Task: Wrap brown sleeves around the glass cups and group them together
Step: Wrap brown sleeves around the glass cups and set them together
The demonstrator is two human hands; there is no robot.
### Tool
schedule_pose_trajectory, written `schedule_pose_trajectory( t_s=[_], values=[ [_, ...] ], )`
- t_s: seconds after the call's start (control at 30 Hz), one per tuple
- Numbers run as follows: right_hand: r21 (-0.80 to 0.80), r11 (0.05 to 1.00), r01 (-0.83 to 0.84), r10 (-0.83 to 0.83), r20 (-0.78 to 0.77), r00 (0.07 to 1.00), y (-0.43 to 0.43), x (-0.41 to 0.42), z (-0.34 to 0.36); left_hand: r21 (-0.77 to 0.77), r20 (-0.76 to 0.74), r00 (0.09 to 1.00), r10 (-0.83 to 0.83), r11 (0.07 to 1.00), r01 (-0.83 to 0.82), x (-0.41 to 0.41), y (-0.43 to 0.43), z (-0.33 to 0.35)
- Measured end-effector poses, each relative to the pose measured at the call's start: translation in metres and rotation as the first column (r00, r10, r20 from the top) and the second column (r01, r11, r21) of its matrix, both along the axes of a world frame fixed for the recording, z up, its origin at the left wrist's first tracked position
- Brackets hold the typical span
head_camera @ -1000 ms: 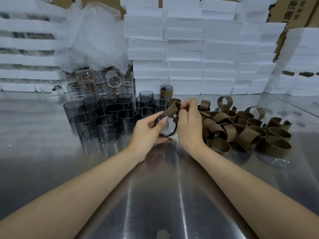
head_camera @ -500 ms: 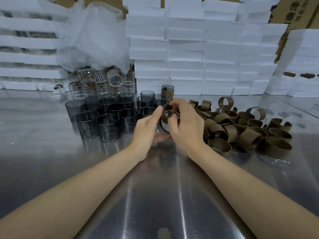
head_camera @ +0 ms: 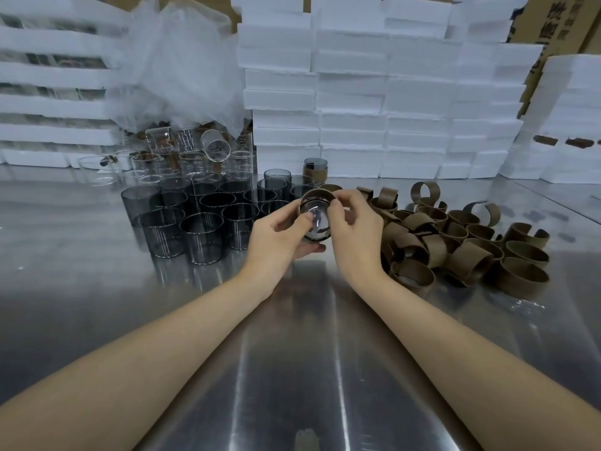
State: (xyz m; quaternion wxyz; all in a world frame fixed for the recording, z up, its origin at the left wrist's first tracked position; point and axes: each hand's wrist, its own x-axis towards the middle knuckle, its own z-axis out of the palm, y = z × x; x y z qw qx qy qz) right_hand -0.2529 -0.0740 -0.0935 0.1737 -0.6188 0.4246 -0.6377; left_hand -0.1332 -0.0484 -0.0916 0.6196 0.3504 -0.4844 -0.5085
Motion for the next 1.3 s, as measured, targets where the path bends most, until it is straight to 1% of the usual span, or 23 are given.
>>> schedule_pose_trajectory(
  t_s=[0.1, 0.2, 0.37, 0.6, 0.77, 0.8, 0.87, 0.93, 1.0, 1.07, 1.1, 1.2, 1.23, 1.3],
  values=[
    [0.000, 1.000, 0.000, 0.000, -0.018, 1.000, -0.002, -0.001, 0.000, 0.027, 0.022, 1.000, 0.005, 1.000, -0.005, 0.000, 0.000, 0.000],
    [-0.034, 0.999, 0.005, -0.008, -0.108, 0.994, -0.001, -0.002, -0.001, 0.024, 0.056, 0.998, 0.002, 1.000, -0.004, 0.001, 0.000, 0.000],
    [-0.081, 0.996, -0.036, 0.014, -0.254, 0.967, 0.003, -0.001, 0.002, 0.015, 0.088, 0.996, 0.021, 1.000, -0.023, 0.004, -0.001, 0.002],
    [-0.119, 0.992, 0.033, -0.060, -0.228, 0.972, 0.003, 0.002, 0.001, -0.014, 0.138, 0.989, 0.043, 0.999, -0.042, 0.004, -0.001, 0.004],
    [-0.110, 0.991, 0.075, -0.096, -0.205, 0.974, 0.003, 0.002, 0.003, -0.022, 0.112, 0.993, 0.041, 0.999, -0.039, 0.002, 0.000, 0.005],
    [-0.087, 0.994, 0.070, -0.085, -0.176, 0.981, 0.002, 0.000, 0.004, -0.025, 0.098, 0.995, 0.034, 0.999, -0.031, 0.002, 0.000, 0.005],
    [-0.010, 1.000, 0.029, -0.029, -0.042, 0.999, 0.001, -0.002, 0.006, -0.032, 0.059, 0.998, 0.018, 0.999, -0.017, 0.002, 0.001, 0.005],
    [0.043, 0.998, -0.037, 0.033, 0.073, 0.997, -0.001, -0.004, 0.006, -0.055, 0.026, 1.000, 0.013, 0.998, -0.012, 0.000, 0.004, 0.004],
    [0.094, 0.981, -0.173, 0.158, 0.146, 0.977, -0.003, -0.003, 0.004, -0.109, 0.007, 1.000, 0.014, 0.994, -0.013, -0.002, 0.005, 0.002],
    [0.149, 0.924, -0.352, 0.299, 0.292, 0.909, -0.003, 0.001, 0.003, -0.137, 0.007, 1.000, 0.003, 0.991, -0.002, -0.003, 0.006, 0.001],
    [0.149, 0.898, -0.415, 0.340, 0.364, 0.867, -0.004, 0.001, 0.003, -0.119, 0.003, 1.000, -0.023, 0.993, 0.023, -0.004, 0.005, 0.001],
    [0.130, 0.838, -0.530, 0.381, 0.555, 0.740, -0.004, -0.001, 0.004, 0.015, -0.054, 0.984, -0.170, 0.985, 0.171, -0.005, 0.004, 0.002],
    [0.130, 0.806, -0.577, 0.392, 0.613, 0.686, -0.003, -0.001, 0.003, 0.041, -0.052, 0.979, -0.199, 0.979, 0.201, -0.006, 0.004, 0.003],
    [0.146, 0.752, -0.642, 0.403, 0.669, 0.624, 0.000, 0.002, 0.003, 0.082, -0.055, 0.977, -0.208, 0.974, 0.212, -0.004, 0.002, 0.004]
  ],
)
